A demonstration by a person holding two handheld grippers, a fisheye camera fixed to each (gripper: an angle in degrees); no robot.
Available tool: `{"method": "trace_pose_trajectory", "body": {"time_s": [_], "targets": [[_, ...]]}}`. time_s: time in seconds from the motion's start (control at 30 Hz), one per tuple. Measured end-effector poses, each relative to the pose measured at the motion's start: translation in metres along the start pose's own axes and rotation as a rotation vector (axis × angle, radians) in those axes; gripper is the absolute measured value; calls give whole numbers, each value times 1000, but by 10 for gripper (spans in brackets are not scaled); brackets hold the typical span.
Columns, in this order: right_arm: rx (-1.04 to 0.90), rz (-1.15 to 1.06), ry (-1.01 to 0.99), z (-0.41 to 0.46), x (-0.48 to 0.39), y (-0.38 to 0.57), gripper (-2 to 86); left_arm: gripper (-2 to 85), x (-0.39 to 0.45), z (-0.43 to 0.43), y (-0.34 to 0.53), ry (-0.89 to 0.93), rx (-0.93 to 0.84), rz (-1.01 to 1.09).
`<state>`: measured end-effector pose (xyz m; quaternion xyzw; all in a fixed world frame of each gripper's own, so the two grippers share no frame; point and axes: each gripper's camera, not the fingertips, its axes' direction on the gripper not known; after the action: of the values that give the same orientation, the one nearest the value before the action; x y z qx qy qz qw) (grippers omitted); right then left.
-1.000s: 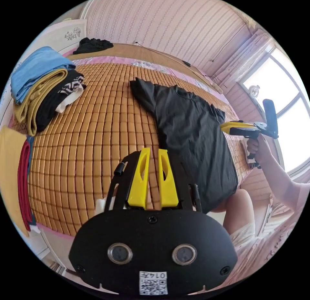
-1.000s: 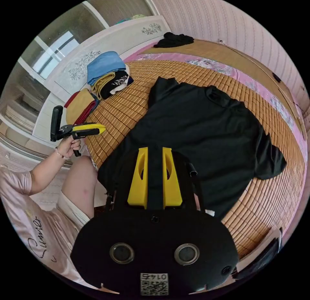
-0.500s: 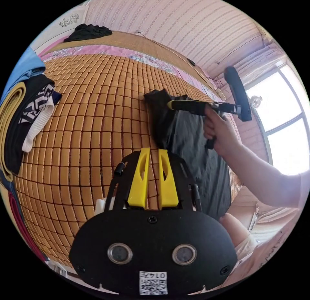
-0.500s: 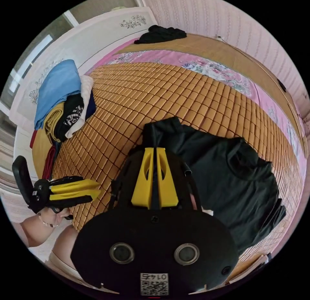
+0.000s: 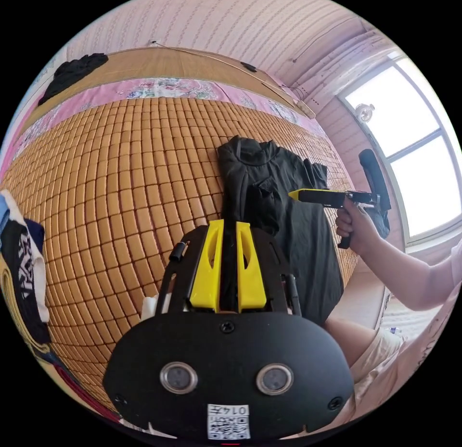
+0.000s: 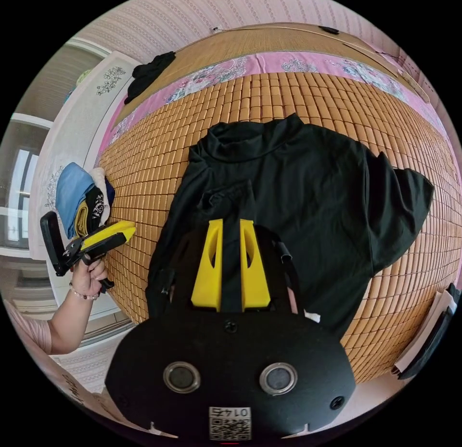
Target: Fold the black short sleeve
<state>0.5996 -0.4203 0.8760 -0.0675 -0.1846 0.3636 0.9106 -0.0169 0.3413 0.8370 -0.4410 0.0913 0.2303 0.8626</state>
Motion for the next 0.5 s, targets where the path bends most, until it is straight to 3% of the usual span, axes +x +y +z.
{"method": "trace_pose_trajectory", "body": {"time_s": [0.27,0.5], "targets": [[15,-40,88,30,1,-32,82,94,56,76,-55,5,-131,148],[18,-54,93,46,7,-38,-1,32,74,113,-40,-84,-226,184]]}}
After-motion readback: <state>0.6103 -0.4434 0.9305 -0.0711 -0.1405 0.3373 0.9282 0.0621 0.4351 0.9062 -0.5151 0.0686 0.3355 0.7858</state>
